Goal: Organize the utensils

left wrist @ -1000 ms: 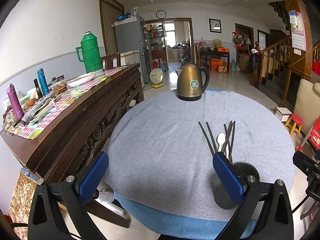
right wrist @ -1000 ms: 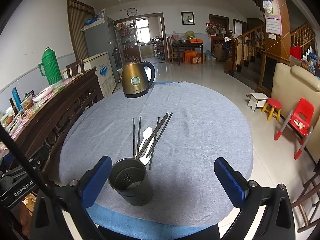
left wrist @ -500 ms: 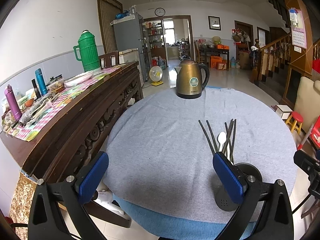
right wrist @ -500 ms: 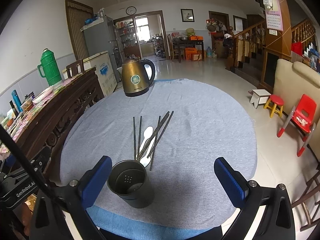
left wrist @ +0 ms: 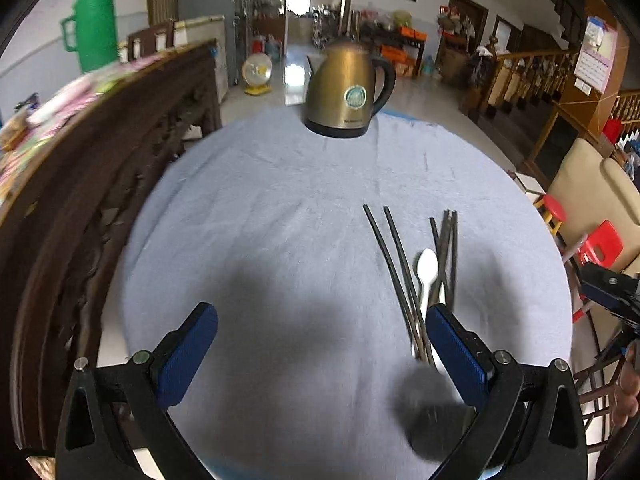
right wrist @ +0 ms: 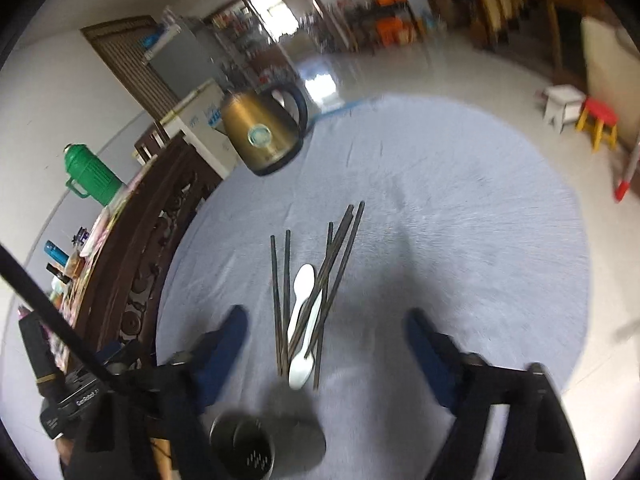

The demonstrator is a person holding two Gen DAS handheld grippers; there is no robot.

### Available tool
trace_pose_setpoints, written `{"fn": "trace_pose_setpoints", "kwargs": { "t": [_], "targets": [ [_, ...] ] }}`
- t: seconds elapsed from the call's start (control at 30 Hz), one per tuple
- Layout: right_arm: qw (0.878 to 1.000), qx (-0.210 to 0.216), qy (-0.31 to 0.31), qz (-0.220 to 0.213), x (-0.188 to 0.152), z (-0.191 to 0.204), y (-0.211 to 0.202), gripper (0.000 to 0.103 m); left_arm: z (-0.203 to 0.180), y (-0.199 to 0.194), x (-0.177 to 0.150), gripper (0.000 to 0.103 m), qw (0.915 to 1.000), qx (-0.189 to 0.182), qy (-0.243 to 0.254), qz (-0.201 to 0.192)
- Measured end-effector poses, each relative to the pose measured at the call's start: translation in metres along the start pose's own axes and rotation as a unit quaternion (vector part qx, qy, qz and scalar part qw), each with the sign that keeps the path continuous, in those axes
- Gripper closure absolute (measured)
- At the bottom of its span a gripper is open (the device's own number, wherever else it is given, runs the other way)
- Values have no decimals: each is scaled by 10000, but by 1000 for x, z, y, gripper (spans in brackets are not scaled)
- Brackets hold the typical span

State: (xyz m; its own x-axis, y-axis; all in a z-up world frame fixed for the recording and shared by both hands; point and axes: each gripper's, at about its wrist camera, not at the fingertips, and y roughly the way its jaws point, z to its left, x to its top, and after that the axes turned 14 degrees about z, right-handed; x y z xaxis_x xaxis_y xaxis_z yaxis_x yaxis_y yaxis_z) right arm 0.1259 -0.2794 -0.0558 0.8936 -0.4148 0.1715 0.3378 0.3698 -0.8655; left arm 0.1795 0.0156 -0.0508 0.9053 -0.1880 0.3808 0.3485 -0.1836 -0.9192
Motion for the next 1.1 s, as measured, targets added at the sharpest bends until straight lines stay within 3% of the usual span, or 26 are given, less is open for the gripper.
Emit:
{"fn": "trace_pose_setpoints", "kwargs": {
  "t": [0.07, 0.1, 0.2, 0.27, 0.4, 0.6, 0.67, 0.73, 0.8, 1.1],
  "targets": [
    [9994, 89, 149, 306, 28, -11, 27, 44, -1, 20, 22, 10, 9998, -99, 19, 184],
    [9985, 163, 254, 461, 44, -17, 45, 48, -1, 32, 35, 19, 9993, -187, 26, 317],
    [9962, 236, 465, 698, 74, -30, 81, 55, -3, 64, 66, 34, 9970, -348, -35, 694],
    [9946, 286, 581, 808, 92, -36, 103, 56, -5, 85, 83, 34, 9951, -383, -90, 904],
    [9897, 243, 908, 1082, 120, -49, 137, 67, -13, 120, 113, 34, 9907, -451, -204, 1266],
    [9845, 36, 1110, 1361, 161, -53, 172, 68, -25, 166, 150, 35, 9836, -344, -480, 1707],
    [9827, -102, 1129, 1463, 168, -52, 181, 70, -28, 176, 156, 37, 9814, -318, -529, 1820],
    [9806, -166, 1221, 1521, 175, -51, 191, 74, -29, 185, 160, 48, 9785, -301, -608, 1950],
    [9799, -339, 1224, 1537, 180, -49, 196, 74, -28, 194, 162, 51, 9757, -329, -668, 2062],
    [9753, -899, 1212, 1612, 193, -42, 214, 86, -34, 209, 170, 59, 9696, -283, -750, 2310]
  ]
}}
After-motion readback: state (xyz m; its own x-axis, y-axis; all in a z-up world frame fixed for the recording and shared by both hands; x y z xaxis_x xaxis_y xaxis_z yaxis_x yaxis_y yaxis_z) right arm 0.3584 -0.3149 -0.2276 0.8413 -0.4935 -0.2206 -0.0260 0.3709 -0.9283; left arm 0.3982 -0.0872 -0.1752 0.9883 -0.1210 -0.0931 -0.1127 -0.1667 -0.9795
